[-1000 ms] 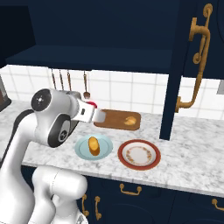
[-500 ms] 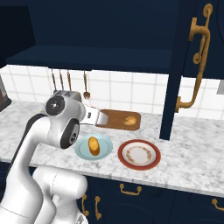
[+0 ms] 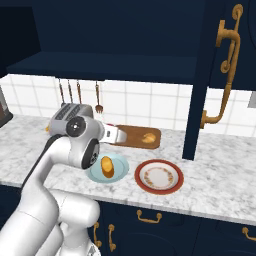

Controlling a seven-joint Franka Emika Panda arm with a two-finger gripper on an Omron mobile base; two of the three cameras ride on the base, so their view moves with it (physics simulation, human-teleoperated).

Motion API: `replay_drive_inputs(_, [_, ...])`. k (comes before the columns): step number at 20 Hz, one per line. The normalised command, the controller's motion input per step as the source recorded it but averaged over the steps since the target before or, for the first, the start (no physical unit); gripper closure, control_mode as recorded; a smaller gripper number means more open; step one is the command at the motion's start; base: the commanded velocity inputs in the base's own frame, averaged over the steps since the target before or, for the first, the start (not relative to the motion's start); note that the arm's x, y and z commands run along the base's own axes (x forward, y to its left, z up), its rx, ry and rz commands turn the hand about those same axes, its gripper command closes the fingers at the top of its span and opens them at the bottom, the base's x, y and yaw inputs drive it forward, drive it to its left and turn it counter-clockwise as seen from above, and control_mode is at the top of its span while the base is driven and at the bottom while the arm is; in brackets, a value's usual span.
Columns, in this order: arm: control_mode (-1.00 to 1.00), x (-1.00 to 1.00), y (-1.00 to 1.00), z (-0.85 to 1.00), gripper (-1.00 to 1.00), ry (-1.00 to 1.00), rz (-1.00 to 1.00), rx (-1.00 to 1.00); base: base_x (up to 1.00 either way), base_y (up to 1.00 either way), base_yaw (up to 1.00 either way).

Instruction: From the different types of pastries on the counter, select a croissant and place it on the cutting board. Then retrieve a jar of jam from the cabinet and place it alongside the croissant on the cutting board.

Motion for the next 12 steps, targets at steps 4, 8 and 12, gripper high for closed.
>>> replay_drive_inputs(4, [-1.00,0.43,0.01,-0.20,1.00,0.03,0.02,0.00,0.00,0.00,0.00])
replay_drive_inputs(8, [-1.00,0.38,0.00,-0.24,1.00,0.03,0.02,0.00,0.00,0.00,0.00])
replay_drive_inputs(12, [-1.00,0.32,0.00,-0.05,1.00,0.00,0.01,0.00,0.00,0.00,0.00])
